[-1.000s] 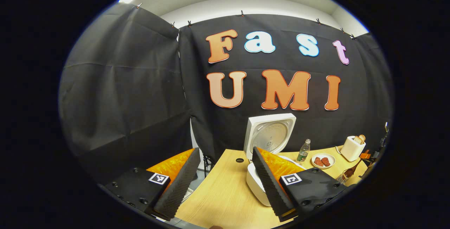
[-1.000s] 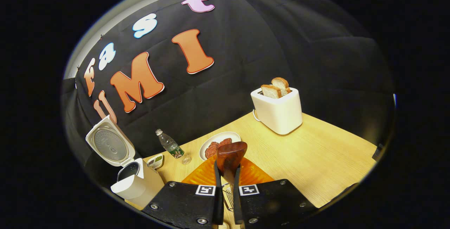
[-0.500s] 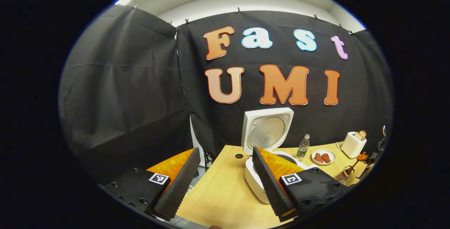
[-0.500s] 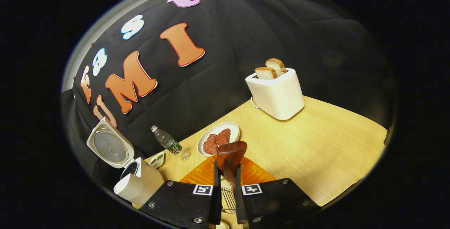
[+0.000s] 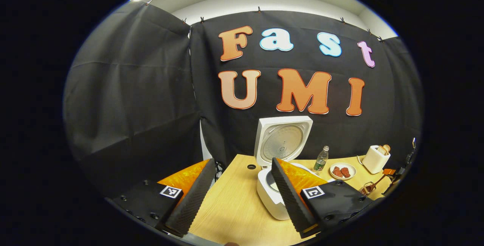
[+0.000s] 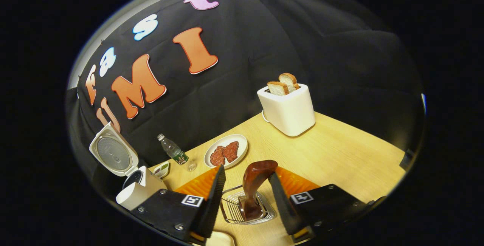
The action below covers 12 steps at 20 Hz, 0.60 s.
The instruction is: Close the left gripper, press the button to open the rice cooker; take a wooden spoon from the chopstick holder with the right hand, scoop a spoonful of rice and pour it into the rice cooker, then put the wooden spoon back into the chopstick holder.
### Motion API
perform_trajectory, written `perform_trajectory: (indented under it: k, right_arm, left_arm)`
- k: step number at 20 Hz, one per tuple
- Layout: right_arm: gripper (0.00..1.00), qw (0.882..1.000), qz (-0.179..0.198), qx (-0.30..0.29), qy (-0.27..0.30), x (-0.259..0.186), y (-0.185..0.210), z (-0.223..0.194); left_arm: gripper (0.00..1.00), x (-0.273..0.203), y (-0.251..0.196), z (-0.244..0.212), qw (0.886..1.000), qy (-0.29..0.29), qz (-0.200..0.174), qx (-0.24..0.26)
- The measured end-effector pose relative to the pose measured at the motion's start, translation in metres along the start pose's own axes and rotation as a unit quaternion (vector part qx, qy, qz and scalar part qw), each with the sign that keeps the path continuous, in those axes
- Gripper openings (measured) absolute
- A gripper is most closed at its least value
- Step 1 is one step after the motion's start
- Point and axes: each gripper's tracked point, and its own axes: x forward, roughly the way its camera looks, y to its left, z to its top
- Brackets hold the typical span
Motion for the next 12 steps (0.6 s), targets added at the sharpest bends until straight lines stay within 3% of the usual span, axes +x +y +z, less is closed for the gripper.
perform_trajectory:
  k: [1,3,7,12]
  right_arm:
    - [0.84,1.000,-0.007,-0.012,-0.004,-0.005,-0.003,0.007]
    - [0.94,0.999,-0.018,-0.031,-0.014,-0.017,-0.008,0.027]
    - [0.95,0.998,-0.018,-0.042,-0.036,-0.050,-0.004,0.074]
    - [0.94,0.996,0.008,-0.062,-0.069,-0.085,0.017,0.141]
  left_arm:
    - [1.00,0.002,-0.007,0.002,1.000,-0.001,-0.005,-0.006]
    - [1.00,0.007,-0.023,0.005,1.000,0.001,-0.020,-0.015]
    - [1.00,0.014,-0.046,0.026,1.000,-0.009,-0.023,-0.017]
    - [1.00,0.029,-0.080,0.060,0.999,-0.019,-0.036,-0.027]
